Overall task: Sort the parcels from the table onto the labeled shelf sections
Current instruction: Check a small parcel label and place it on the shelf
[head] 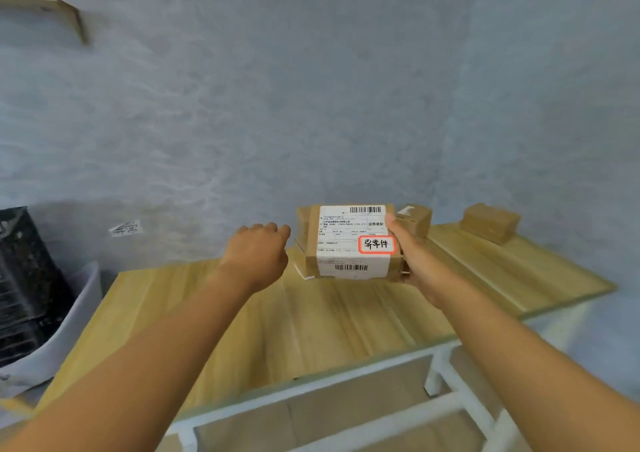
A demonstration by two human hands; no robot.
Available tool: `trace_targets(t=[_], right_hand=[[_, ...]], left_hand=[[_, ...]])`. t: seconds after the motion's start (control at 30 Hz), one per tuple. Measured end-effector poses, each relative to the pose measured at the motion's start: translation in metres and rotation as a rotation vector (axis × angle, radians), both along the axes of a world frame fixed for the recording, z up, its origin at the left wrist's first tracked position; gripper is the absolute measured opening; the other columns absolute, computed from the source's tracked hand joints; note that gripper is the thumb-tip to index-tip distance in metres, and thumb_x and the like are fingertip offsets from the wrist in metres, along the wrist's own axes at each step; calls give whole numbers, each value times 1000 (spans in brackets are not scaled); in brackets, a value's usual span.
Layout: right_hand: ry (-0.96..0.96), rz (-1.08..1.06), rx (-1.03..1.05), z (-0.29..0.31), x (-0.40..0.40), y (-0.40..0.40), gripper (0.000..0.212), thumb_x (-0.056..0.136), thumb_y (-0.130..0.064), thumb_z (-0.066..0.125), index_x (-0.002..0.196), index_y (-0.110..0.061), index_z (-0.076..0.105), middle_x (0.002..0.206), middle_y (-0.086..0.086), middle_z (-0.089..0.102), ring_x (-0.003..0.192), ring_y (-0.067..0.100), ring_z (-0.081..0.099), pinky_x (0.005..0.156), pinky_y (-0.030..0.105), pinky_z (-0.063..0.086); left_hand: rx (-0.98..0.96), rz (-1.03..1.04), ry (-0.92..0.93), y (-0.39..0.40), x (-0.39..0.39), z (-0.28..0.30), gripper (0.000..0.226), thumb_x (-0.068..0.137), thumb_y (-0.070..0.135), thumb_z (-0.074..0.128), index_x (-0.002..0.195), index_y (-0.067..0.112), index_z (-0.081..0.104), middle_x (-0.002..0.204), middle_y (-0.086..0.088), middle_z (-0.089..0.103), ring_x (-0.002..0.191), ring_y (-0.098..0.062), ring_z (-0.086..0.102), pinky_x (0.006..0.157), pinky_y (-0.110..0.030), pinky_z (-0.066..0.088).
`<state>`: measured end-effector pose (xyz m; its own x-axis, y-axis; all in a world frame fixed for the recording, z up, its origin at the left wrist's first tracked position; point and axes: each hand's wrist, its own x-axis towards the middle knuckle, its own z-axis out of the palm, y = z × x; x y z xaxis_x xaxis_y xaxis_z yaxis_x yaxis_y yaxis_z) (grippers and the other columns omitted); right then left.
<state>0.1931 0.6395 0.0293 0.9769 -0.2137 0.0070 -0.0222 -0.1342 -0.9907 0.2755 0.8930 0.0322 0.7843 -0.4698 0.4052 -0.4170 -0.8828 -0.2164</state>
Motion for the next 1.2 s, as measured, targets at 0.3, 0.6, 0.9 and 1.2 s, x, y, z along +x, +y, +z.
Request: trace_targets(t=[0.3, 0.6, 0.9, 1.2], right_hand=[[51, -224, -57, -1, -128, -40, 61, 64, -89, 46, 100, -48, 74, 100, -8, 77, 93, 15, 74, 81, 38, 58], [19, -448, -48, 9, -253, -99, 61, 71, -84, 49, 101, -38, 75, 96, -6, 78, 88, 14, 75, 78, 38, 61], [62, -606, -49, 10, -389, -169, 58, 81, -79, 46, 103, -33, 73, 92, -3, 78, 83, 14, 76, 71, 33, 60], [106, -753, 2, 1, -498, -213, 54, 85, -75, 44, 100, -33, 73, 90, -3, 78, 81, 12, 75, 74, 34, 60]], left_hand=[[11, -254, 21, -73, -63, -5, 34, 94, 28, 45, 125, 16, 53, 125, -9, 61, 109, -31, 60, 85, -38, 46], [21, -488, -38, -162, -147, 11, 31, 94, 29, 44, 121, 18, 54, 115, -6, 64, 97, -26, 62, 71, -33, 46], [3, -622, -32, -258, -259, 10, 26, 96, 28, 44, 117, 17, 55, 106, -3, 62, 89, -24, 58, 57, -29, 31], [-8, -775, -22, -338, -347, 8, 29, 97, 27, 43, 120, 14, 54, 109, -7, 61, 93, -26, 59, 64, -31, 36]])
